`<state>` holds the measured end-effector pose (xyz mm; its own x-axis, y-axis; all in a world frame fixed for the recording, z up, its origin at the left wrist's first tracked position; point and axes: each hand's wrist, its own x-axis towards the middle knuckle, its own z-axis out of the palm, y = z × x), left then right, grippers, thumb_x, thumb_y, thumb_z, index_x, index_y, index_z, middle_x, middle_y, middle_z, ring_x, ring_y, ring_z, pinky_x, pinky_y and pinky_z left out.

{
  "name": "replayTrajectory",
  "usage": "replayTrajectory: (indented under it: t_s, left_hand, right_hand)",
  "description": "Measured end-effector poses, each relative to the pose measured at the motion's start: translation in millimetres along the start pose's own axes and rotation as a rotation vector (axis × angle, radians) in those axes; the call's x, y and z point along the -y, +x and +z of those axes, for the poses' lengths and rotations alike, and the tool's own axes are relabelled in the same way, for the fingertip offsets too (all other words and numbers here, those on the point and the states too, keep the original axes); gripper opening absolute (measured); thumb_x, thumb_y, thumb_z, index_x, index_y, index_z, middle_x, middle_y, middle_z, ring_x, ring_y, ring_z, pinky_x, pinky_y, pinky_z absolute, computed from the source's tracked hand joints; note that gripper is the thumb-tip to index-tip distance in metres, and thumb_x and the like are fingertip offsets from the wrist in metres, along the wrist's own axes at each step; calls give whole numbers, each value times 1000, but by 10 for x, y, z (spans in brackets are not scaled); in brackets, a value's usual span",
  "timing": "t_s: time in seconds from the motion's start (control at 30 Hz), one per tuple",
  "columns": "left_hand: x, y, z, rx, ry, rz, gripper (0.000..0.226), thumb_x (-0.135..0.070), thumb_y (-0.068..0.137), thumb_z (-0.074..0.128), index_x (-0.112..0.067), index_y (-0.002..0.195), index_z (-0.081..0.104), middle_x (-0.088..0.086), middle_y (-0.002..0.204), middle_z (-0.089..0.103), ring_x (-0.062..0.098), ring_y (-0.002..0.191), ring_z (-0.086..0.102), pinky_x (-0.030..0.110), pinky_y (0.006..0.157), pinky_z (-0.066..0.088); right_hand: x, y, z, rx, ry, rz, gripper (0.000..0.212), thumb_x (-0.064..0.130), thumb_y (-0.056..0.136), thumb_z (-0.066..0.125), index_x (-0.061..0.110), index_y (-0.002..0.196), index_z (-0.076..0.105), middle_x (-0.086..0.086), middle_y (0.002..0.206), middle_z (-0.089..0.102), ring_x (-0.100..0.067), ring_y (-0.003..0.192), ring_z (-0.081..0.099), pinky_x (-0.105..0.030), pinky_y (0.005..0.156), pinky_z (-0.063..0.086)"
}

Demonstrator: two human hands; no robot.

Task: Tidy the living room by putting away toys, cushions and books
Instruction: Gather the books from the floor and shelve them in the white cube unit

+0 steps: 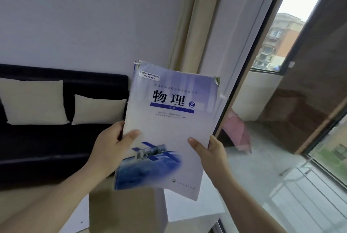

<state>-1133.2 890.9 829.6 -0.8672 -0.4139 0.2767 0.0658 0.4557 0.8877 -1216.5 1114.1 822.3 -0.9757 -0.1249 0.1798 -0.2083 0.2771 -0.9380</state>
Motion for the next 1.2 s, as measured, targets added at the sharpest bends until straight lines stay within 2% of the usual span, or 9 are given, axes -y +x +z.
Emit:
replayTrajectory:
  t_s: [0.07, 0.17, 0.37, 0.4, 0.53, 0.7, 0.9, 1.07, 1.2]
  left_hand:
    - [110, 204, 273, -44, -14, -21, 1, -29, 91, 58, -29, 92, 59, -9, 83, 68, -5, 73, 62, 14, 58, 42]
    - [299, 502, 594, -80, -5, -55, 2, -29, 91, 58, -30, 92, 59, -8, 84, 70, -5, 76, 63, 17, 61, 44]
    - [720, 773, 934, -130, 81, -138, 4, -30, 91, 58, -28, 94, 59, -11, 82, 68, 5, 73, 64, 19, 59, 43]
    - [1182, 884, 1023, -157, 130, -184, 2, -30, 91, 58, -29, 93, 58, -10, 81, 67, 7, 73, 64, 21, 58, 43]
    - [1763, 858, 1093, -161, 183, -259, 8, -33, 91, 58, -29, 97, 57, -11, 83, 67, 8, 76, 64, 27, 64, 50]
    - [2990, 919, 1253, -213, 190, -292, 8, -31, 91, 57, -28, 99, 57, -13, 85, 67, 5, 76, 64, 25, 64, 51]
    - [4466, 595, 1631, -256, 211, -296, 9, -29, 93, 56, -23, 99, 55, -16, 84, 62, 1, 74, 60, 14, 55, 40]
    - [5750, 129, 2080, -296, 199, -332, 12, -41, 92, 52, -33, 101, 54, -9, 88, 66, 10, 79, 65, 27, 62, 53]
    - [6843, -208, 2570, -313, 166, -378, 16, -48, 91, 52, -32, 88, 52, -8, 83, 68, 10, 71, 67, 37, 62, 57]
  right_hand:
    - [-200, 388, -28, 60, 9, -9, 8, 21, 90, 64, 29, 88, 64, 18, 78, 72, -6, 70, 68, -17, 57, 52]
    - [-504, 921, 0, 122, 0, 4, 8, 26, 90, 64, 33, 86, 62, 27, 76, 69, 1, 67, 67, -22, 59, 55]
    - [-979, 1403, 220, 163, 38, 46, 6, 19, 89, 65, 25, 88, 64, 15, 77, 71, -2, 66, 65, -12, 52, 48]
    - [-1373, 1560, 598, 211, 50, 75, 6, 18, 89, 65, 24, 89, 64, 13, 78, 71, -1, 65, 65, -11, 51, 47]
    - [-1856, 1519, 1033, 174, 82, 131, 10, 14, 88, 65, 24, 90, 63, 13, 81, 69, -5, 68, 64, -9, 50, 44]
    - [-2746, 1573, 1961, 131, 139, 183, 10, 10, 90, 63, 16, 98, 63, 8, 83, 67, -1, 72, 60, -4, 49, 42]
    - [-4025, 1302, 2759, 94, 197, 209, 17, 12, 92, 61, 12, 109, 60, -1, 97, 67, -2, 76, 60, -4, 48, 43]
    - [-5246, 919, 3377, -41, 226, 279, 21, 18, 92, 61, 16, 114, 59, 0, 107, 67, -20, 93, 66, -30, 75, 57]
    - [-6368, 695, 3795, -81, 235, 283, 23, 15, 92, 63, 11, 114, 59, -3, 106, 66, -20, 90, 64, -12, 59, 46]
